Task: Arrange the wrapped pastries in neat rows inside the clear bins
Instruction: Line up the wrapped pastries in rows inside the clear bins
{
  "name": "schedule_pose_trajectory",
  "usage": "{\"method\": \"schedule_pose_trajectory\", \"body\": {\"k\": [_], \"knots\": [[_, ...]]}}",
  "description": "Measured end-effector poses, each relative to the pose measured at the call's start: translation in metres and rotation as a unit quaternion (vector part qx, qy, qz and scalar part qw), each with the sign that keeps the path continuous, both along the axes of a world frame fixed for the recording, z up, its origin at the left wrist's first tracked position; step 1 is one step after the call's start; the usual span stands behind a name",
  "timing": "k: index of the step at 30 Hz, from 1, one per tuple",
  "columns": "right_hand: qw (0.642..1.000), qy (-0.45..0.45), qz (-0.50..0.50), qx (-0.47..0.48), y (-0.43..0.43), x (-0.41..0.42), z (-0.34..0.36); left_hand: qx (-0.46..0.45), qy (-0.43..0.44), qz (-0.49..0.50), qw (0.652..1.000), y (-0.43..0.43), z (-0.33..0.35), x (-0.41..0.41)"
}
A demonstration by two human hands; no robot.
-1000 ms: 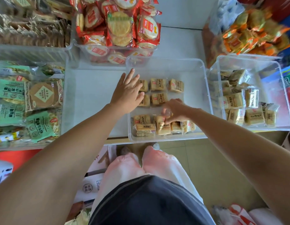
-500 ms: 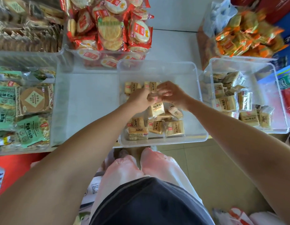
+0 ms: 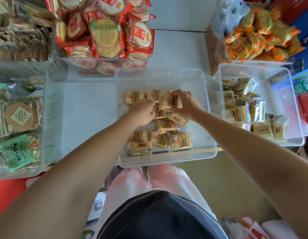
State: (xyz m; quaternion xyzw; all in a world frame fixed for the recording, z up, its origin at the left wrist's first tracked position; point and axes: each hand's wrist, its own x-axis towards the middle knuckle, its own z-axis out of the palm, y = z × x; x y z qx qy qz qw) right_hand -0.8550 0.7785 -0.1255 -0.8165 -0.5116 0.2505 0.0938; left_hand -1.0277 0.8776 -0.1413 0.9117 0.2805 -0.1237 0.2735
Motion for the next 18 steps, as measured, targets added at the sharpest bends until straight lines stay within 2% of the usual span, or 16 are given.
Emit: {"method": "schedule_pose_trajectory", "body": {"k": [2,4,8,10,13,15,18], "knots": [[1.0,0.002,0.007,-0.009,-0.002,-0.003,-0.008,0.073,0.115,-0.136,0.981,0.0,-0.01,-0.008],[1.0,0.009,0.003,-0.018,-0.001,-0.006,-0.015,0.094,0.208,-0.176,0.957,-0.003,-0.015,-0.015],[1.0,0.003,0.002,0.004,0.006,-0.005,-0.019,0.159,0.215,-0.175,0.948,-0.005,-0.021,-0.019],[0.999,0.005,-0.003,0.034,0.012,-0.004,-0.019,0.156,0.219,-0.161,0.95,-0.002,-0.018,-0.018],[0.997,-0.013,-0.004,0.072,0.027,-0.004,-0.021,0.187,0.166,-0.136,0.959,0.003,-0.001,-0.018],[0.997,-0.026,0.009,0.078,0.038,-0.007,-0.023,0.243,0.063,-0.105,0.962,0.009,0.014,-0.02],[0.996,0.004,0.036,0.08,0.056,-0.02,-0.025,0.285,-0.075,-0.027,0.955,0.023,0.028,-0.03]]}}
